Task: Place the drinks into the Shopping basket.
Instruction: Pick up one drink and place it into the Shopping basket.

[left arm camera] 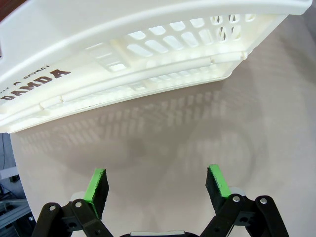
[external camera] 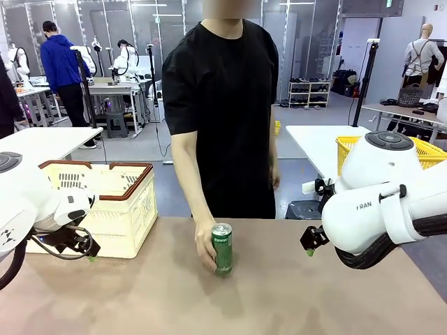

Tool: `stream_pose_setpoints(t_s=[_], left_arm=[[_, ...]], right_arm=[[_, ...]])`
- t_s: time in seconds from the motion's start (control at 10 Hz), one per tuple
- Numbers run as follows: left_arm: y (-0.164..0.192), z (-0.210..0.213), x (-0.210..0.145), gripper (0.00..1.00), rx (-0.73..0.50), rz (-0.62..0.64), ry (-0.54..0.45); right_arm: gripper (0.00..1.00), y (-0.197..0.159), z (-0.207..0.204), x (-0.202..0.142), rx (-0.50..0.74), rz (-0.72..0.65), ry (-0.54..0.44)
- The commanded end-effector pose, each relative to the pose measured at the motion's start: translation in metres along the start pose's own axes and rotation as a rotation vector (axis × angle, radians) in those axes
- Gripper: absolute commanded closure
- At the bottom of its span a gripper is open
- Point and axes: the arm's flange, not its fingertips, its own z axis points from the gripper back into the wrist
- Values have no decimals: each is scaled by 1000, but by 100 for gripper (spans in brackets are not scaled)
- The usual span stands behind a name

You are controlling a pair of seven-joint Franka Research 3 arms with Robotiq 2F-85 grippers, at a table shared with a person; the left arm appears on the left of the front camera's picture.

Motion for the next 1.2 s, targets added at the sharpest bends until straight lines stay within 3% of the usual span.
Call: stream_pose_setpoints(t_s=[0.0, 1.1], left_arm=[[0, -1, -1, 0, 0, 2, 4], [0, 0, 0, 0, 0, 0, 0]], right_arm=[[0, 1, -1, 0, 4, 4, 2], [0, 1, -1, 0, 4, 4, 2]])
